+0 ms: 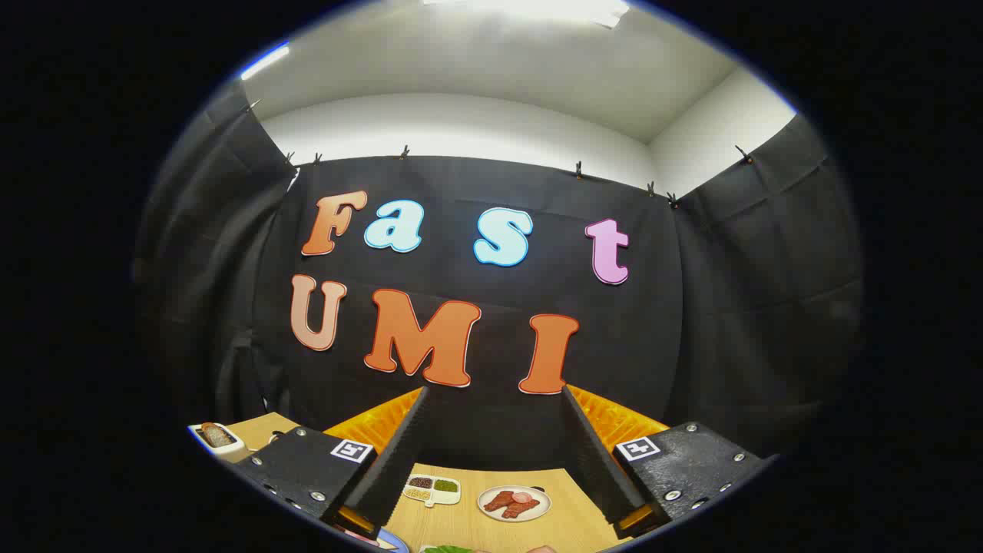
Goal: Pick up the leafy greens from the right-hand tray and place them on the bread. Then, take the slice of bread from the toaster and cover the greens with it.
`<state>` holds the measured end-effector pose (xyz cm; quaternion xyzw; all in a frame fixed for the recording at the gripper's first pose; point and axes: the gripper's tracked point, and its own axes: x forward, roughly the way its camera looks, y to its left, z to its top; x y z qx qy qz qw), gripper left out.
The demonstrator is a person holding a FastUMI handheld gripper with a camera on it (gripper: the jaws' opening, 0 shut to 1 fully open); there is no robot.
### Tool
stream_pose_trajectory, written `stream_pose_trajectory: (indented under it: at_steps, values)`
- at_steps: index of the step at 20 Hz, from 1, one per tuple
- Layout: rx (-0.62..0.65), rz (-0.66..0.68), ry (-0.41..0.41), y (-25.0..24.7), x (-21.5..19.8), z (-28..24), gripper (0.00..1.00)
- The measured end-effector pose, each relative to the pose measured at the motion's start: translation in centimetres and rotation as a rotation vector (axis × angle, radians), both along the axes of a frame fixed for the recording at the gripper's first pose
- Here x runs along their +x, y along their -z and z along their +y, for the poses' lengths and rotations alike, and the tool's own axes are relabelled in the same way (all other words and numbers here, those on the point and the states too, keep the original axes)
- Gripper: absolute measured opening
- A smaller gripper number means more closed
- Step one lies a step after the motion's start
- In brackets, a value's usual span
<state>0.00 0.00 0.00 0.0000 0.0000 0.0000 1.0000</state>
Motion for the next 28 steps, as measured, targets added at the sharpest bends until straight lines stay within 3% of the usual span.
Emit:
stream_pose_trajectory:
  at_steps: [17,28]
  values:
    - [-0.005,0.008,0.036,-0.1,-0.7,0.0,0.99]
    - [0.102,0.197,0.085,6.2,0.1,3.9,0.99]
